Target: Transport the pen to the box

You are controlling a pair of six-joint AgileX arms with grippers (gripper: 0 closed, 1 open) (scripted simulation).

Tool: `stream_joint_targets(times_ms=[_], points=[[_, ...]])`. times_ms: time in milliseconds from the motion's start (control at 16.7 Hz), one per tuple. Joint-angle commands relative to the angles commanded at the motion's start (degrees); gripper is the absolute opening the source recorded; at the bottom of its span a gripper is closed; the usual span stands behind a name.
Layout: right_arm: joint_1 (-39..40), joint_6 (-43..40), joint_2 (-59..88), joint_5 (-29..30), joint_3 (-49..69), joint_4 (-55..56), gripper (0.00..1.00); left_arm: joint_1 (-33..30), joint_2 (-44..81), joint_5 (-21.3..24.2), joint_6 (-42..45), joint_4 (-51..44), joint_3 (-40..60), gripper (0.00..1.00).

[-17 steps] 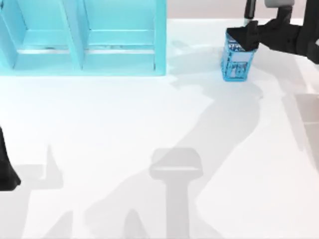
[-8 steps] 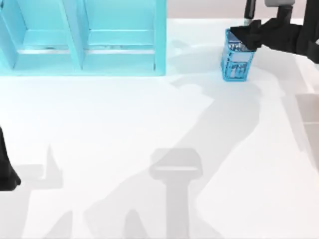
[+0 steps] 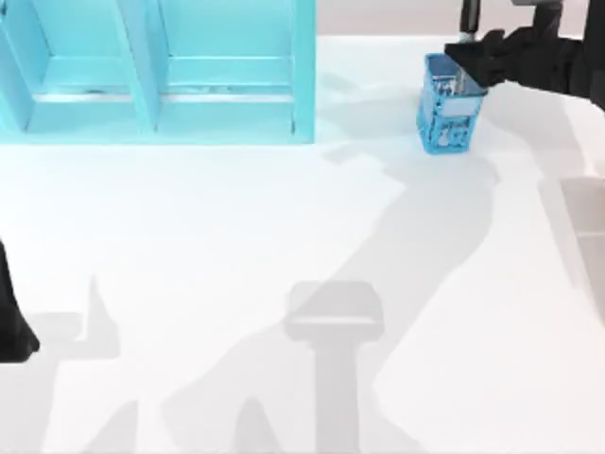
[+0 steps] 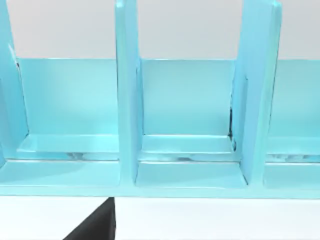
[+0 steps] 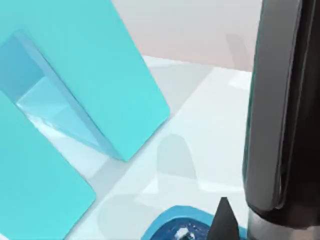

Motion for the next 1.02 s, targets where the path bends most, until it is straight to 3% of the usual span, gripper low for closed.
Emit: stream_joint_targets(times_ms=[720, 1020], points=[[-14.24, -11.10, -5.64, -12.66, 21.77, -36.71, 0.00, 0.00, 0.00, 0.00, 0.00, 0.00, 0.00, 1.00], [-16.15, -12.50, -6.61, -14.29, 24.28, -41.04, 0.00, 0.00, 0.00, 0.00, 0.00, 0.00, 0.00, 1.00]])
